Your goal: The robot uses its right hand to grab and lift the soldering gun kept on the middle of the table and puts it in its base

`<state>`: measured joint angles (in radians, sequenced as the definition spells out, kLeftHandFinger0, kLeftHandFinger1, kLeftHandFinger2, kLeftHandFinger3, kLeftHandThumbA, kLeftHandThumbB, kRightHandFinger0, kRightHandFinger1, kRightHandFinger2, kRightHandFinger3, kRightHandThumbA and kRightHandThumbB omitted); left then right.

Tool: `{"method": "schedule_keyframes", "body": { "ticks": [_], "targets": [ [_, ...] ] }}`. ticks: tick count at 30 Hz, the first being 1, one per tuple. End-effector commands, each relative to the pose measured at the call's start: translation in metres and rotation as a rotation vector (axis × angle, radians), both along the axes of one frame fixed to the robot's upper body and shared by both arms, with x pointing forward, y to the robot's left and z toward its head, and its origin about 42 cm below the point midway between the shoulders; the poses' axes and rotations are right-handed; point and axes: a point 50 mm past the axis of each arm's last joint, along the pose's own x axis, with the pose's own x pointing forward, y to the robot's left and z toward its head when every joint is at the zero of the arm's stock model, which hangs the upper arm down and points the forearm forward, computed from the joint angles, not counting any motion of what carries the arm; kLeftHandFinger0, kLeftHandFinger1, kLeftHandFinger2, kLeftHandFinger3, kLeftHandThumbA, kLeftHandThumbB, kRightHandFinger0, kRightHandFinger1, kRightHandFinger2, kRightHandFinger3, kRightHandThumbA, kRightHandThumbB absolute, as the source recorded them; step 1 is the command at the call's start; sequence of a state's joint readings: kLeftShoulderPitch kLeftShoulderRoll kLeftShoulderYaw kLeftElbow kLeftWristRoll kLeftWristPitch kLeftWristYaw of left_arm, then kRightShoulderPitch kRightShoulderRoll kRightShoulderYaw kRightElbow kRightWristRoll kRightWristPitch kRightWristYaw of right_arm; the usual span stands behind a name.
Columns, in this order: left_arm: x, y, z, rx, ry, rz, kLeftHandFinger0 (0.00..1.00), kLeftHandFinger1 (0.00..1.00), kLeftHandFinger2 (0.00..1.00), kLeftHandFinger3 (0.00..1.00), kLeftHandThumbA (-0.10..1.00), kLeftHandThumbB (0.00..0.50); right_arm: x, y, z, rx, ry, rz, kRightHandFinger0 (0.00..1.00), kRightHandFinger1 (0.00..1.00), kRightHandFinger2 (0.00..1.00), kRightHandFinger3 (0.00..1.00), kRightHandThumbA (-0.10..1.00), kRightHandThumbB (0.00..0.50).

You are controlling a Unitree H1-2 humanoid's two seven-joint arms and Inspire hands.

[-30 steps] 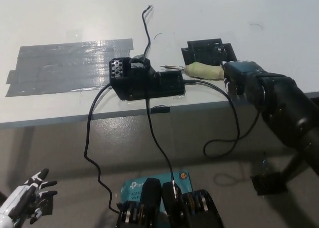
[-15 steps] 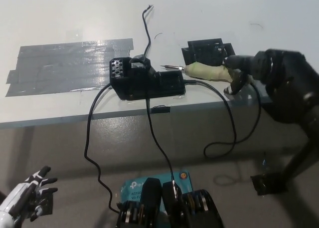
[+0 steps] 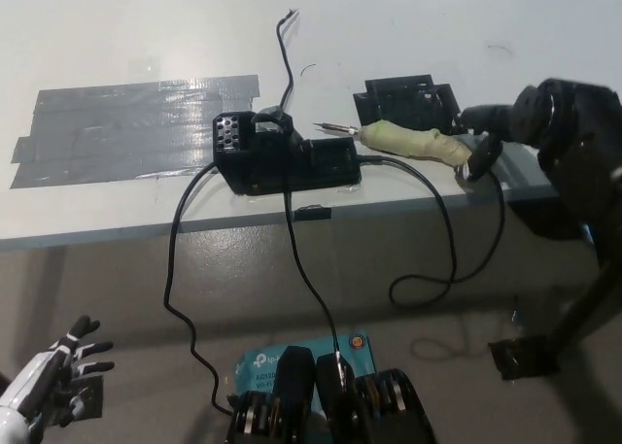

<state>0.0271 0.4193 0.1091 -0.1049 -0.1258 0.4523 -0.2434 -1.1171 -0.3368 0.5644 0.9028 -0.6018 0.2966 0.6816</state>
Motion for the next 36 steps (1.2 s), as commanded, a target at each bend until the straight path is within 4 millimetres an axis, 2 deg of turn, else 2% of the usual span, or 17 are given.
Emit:
{"method": "schedule_keyframes", "body": {
  "ticks": [1,2,5,14,18,22,24,29,31,32,33,34,35,36],
  "targets": [
    [-0.002,0.006,0.011,0.032,-0.019,-0.04,0.69,0.79,0.84,0.96,0.95,0.0,0.002,0.003,0.008,0.003,-0.178,0.037,1.0,1.0,1.0,1.0,0.44,0.412],
    [-0.002,0.006,0.011,0.028,-0.015,-0.036,0.7,0.79,0.83,0.94,0.93,0.0,-0.001,0.004,0.004,0.032,-0.207,0.043,1.0,1.0,1.0,1.0,0.43,0.363],
    [-0.002,0.007,0.012,0.03,-0.016,-0.037,0.74,0.8,0.85,0.92,0.91,0.0,-0.004,0.009,-0.001,0.042,-0.247,0.054,1.0,1.0,1.0,1.0,0.46,0.329],
    [0.001,0.001,0.013,0.037,-0.03,-0.065,0.73,0.8,0.85,0.95,0.96,0.0,-0.01,0.019,-0.013,0.038,-0.261,0.059,1.0,1.0,1.0,1.0,0.52,0.346],
    [0.005,-0.002,0.015,0.028,-0.03,-0.076,0.73,0.81,0.86,0.94,0.97,0.0,-0.008,0.021,-0.015,0.01,-0.233,0.049,1.0,1.0,1.0,1.0,0.55,0.421],
    [0.008,-0.003,0.016,0.01,-0.032,-0.093,0.73,0.81,0.86,0.94,0.96,0.0,-0.007,0.021,-0.017,-0.009,-0.201,0.038,1.0,1.0,1.0,1.0,0.5,0.462],
    [0.009,-0.005,0.016,0.015,-0.029,-0.102,0.71,0.81,0.88,0.97,0.96,0.0,-0.006,0.021,-0.02,-0.012,-0.169,0.037,1.0,1.0,1.0,1.0,0.49,0.498],
    [0.011,-0.008,0.015,0.017,-0.019,-0.118,0.72,0.82,0.89,0.99,0.99,0.0,-0.008,0.021,-0.022,-0.009,-0.15,0.045,1.0,1.0,1.0,1.0,0.5,0.5],
    [0.012,-0.01,0.015,0.021,-0.017,-0.125,0.72,0.82,0.9,0.99,1.0,0.009,-0.01,0.024,-0.023,0.019,-0.136,0.045,1.0,1.0,1.0,1.0,0.48,0.49],
    [0.012,-0.01,0.015,0.021,-0.017,-0.127,0.72,0.82,0.9,0.99,1.0,0.001,-0.011,0.025,-0.023,0.023,-0.136,0.049,1.0,1.0,1.0,1.0,0.48,0.457],
    [0.012,-0.012,0.014,0.017,-0.014,-0.132,0.72,0.82,0.9,0.99,1.0,0.0,-0.01,0.027,-0.026,0.109,-0.121,0.031,1.0,1.0,1.0,1.0,0.44,0.38],
    [0.013,-0.013,0.014,0.017,-0.014,-0.134,0.72,0.82,0.9,0.99,1.0,0.0,-0.01,0.026,-0.026,0.11,-0.121,0.029,1.0,1.0,1.0,1.0,0.44,0.378],
    [0.013,-0.014,0.014,0.017,-0.014,-0.131,0.7,0.81,0.89,0.98,0.99,0.001,-0.012,0.029,-0.026,0.157,-0.135,0.038,1.0,1.0,1.0,1.0,0.43,0.301],
    [0.013,-0.014,0.014,0.018,-0.015,-0.133,0.7,0.81,0.89,0.98,0.99,0.0,-0.011,0.03,-0.026,0.161,-0.133,0.036,1.0,1.0,1.0,1.0,0.45,0.292]
  ]
}}
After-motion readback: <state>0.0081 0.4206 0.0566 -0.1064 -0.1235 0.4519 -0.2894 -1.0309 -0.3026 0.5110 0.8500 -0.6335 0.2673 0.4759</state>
